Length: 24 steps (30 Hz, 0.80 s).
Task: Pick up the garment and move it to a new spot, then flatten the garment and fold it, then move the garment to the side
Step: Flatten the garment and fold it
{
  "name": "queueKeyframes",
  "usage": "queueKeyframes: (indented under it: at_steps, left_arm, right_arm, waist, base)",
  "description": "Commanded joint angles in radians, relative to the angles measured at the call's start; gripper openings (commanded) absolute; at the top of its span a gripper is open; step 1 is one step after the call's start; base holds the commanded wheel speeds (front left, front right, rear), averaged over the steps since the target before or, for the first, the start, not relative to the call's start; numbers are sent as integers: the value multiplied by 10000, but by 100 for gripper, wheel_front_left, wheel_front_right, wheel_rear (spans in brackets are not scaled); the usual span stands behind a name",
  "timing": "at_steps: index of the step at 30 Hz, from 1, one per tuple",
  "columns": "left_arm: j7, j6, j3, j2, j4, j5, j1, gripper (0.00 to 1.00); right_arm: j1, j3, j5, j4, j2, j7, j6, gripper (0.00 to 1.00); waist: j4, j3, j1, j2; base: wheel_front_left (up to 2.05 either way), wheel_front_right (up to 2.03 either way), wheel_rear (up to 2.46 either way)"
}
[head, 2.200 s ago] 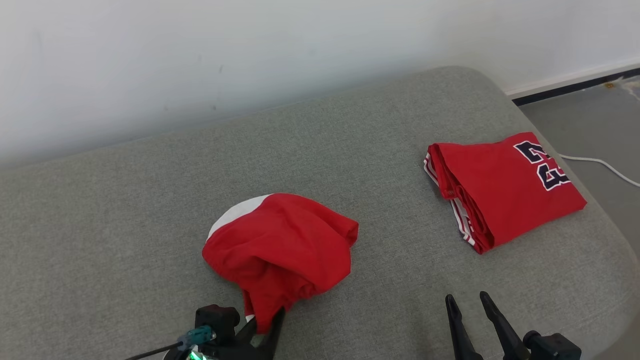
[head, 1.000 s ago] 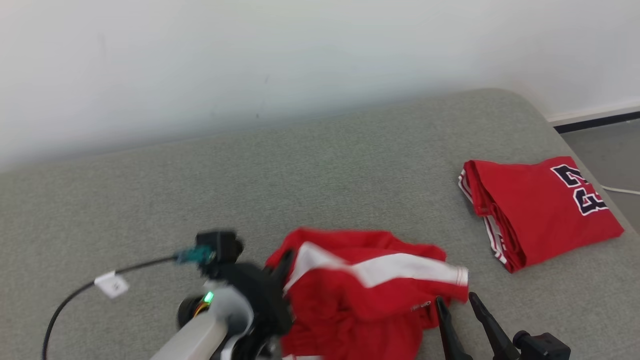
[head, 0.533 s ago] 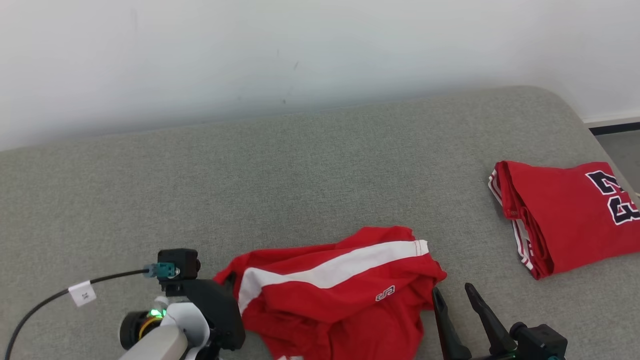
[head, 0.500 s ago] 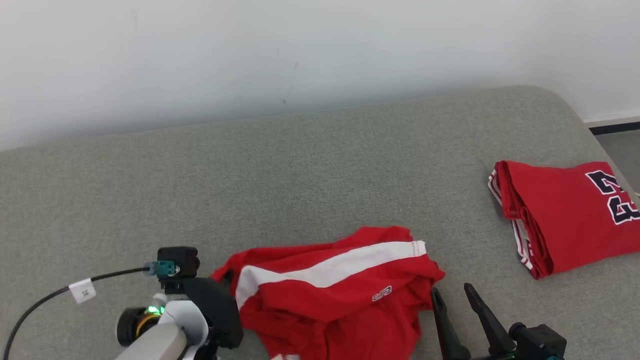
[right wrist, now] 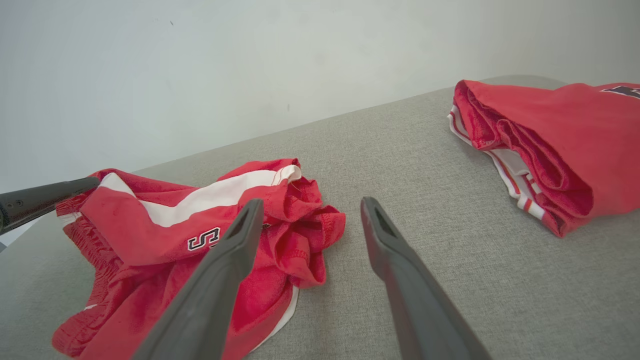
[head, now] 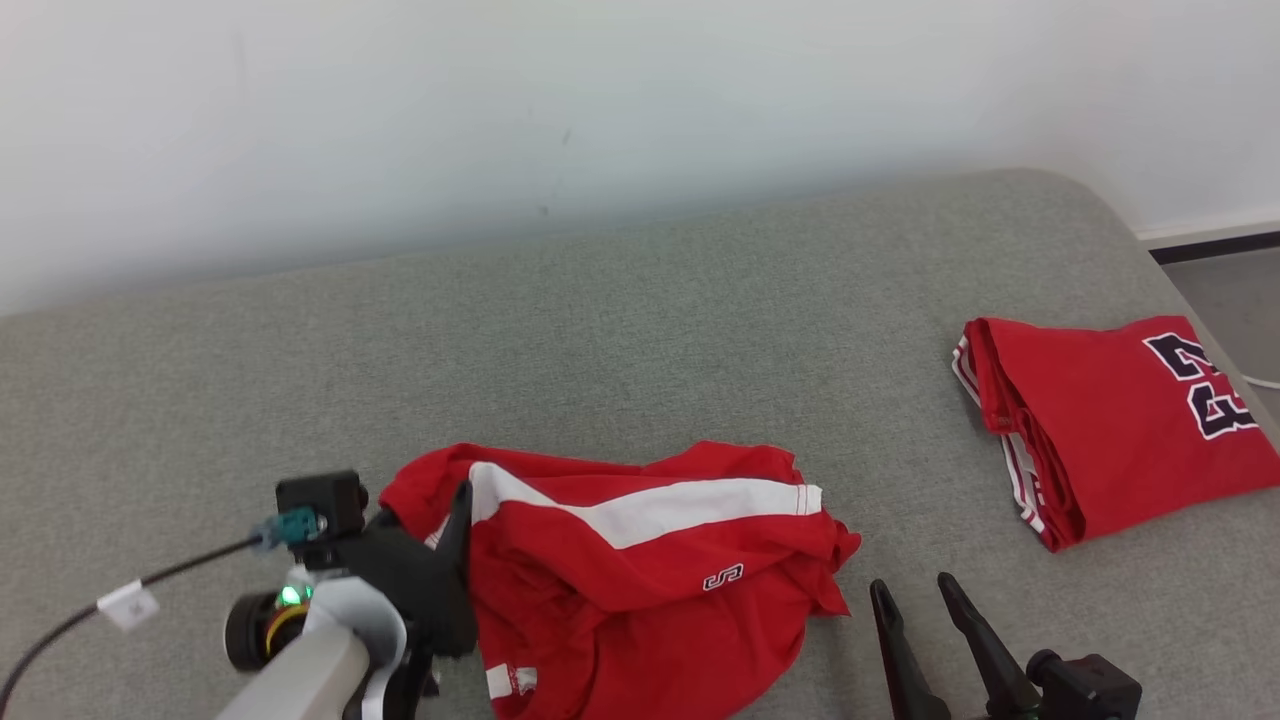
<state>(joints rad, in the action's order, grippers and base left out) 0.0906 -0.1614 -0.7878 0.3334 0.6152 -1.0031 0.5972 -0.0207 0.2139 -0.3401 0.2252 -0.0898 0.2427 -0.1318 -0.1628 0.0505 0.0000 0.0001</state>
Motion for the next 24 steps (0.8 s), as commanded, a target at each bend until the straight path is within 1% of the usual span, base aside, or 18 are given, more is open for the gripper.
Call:
queueKeyframes:
  at_steps: [1,3,5,8,10,13,15,17,20,22,24]
  left_arm:
    - [117,61,190,-102,47,-372,-446,100]
    - [375,110,432,-53,-13,-620,-781,100]
    - [598,197,679,-158,-170,-993,-1318,100]
    - [937,247,857,-15,-435,-1200,-1937,100]
    - [1210,149,957,93,-703,-1147,-2305,100]
    - [1616,-78,1240,277,-1262,-741,-2783,100]
    - [1728,-256,1561,387,-1795,-217,-3126,100]
    - [1751,-391,2328,389,-2691,845,-3493,100]
    - [1737,-355,3470,151,-3981,2650,-4617,100]
    - [1741,-234,4287,-291,-4709,3442,-5357,100]
    - [1740,2,5000,-648,-5244,4252,-6076,100]
  right_arm:
    - [-118,-104,-39,5,-48,53,26,100]
    - [-193,-193,-9,-18,-90,55,26,100]
    - [-239,-285,49,-62,-146,15,26,100]
    - [-342,-399,106,-153,-198,-64,26,100]
    - [-395,-425,98,-235,-224,-107,26,100]
    - [-430,-511,134,-350,-265,-191,26,100]
    - [-457,-612,157,-415,-282,-191,26,100]
    - [-520,-732,180,-490,-294,-192,26,100]
    - [-566,-873,240,-605,-341,-237,26,100]
    - [-582,-965,259,-671,-388,-288,26,100]
    - [-634,-1063,236,-719,-434,-297,26,100]
  waist:
    - [79,-76,0,-1]
    - [165,-148,0,-1]
    - [257,-237,0,-1]
    - [424,-375,0,-1]
    - [531,-440,0,-1]
    - [678,-530,0,-1]
    - [767,-591,0,-1]
    - [870,-639,0,-1]
    - [971,-706,0,-1]
    - [1020,-745,0,-1]
    - [1094,-787,0,-1]
  base:
    - [0,0,0]
    - [0,0,0]
    - [0,0,0]
    - [0,0,0]
    - [0,0,0]
    - [0,0,0]
    - [0,0,0]
    - [0,0,0]
    - [0,0,0]
    - [0,0,0]
    - [0,0,0]
